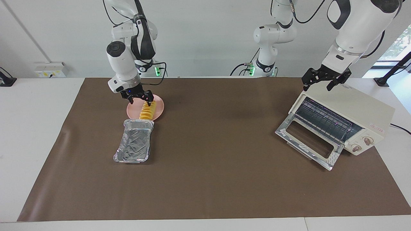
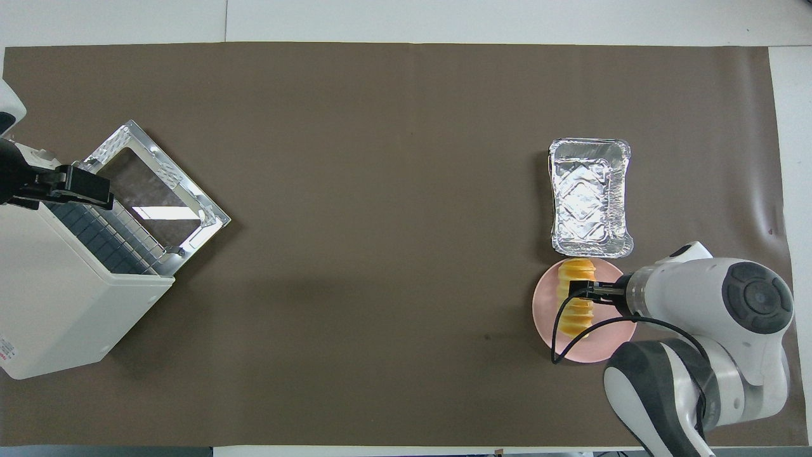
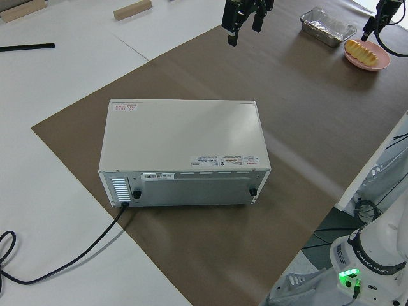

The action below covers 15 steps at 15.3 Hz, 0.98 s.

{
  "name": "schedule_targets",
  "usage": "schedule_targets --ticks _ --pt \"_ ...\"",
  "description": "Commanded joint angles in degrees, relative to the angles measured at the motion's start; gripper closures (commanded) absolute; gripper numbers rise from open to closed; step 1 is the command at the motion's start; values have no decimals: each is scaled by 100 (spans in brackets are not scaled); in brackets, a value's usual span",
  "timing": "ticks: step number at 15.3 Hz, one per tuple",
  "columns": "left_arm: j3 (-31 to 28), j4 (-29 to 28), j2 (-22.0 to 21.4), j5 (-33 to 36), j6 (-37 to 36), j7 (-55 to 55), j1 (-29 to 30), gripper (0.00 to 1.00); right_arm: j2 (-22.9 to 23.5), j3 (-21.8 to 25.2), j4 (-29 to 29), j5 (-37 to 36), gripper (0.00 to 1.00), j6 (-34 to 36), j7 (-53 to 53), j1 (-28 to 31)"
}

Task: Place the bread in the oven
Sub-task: 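Lower the right gripper and grasp the row of yellow bread slices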

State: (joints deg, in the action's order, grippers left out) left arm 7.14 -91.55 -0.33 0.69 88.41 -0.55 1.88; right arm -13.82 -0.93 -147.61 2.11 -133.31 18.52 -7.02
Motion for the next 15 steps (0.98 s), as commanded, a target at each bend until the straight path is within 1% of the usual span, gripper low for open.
schedule_targets --ticks 1,3,6,8,10,11,12,13,14,15 --pt "-3 -91 -108 -52 45 81 32 0 283 -30 -214 70 1 -572 161 43" --pt "-3 -91 -108 -52 45 81 32 0 310 -48 -277 70 3 -661 222 17" --pt "-3 -91 -108 -52 45 81 32 0 380 -48 -294 140 5 -722 450 -212" --pt "-3 -91 -108 -52 45 81 32 0 397 -48 -312 158 16 -758 495 -317" --pt "-3 -91 -108 -52 45 81 32 0 397 -48 -312 158 40 -758 495 -414" --pt "-3 -91 -108 -52 45 81 32 0 397 -48 -312 167 54 -749 486 -414" --pt "-3 -91 -108 -52 45 81 32 0 397 -48 -312 167 74 -732 486 -414" --pt "-3 -91 -108 -52 45 81 32 0 397 -48 -312 167 90 -714 486 -414" --pt "-3 -91 -108 -52 45 81 32 0 397 -48 -303 167 100 -696 486 -414" --pt "-3 -91 -108 -52 53 81 32 0 389 -48 -277 167 100 -653 486 -414"
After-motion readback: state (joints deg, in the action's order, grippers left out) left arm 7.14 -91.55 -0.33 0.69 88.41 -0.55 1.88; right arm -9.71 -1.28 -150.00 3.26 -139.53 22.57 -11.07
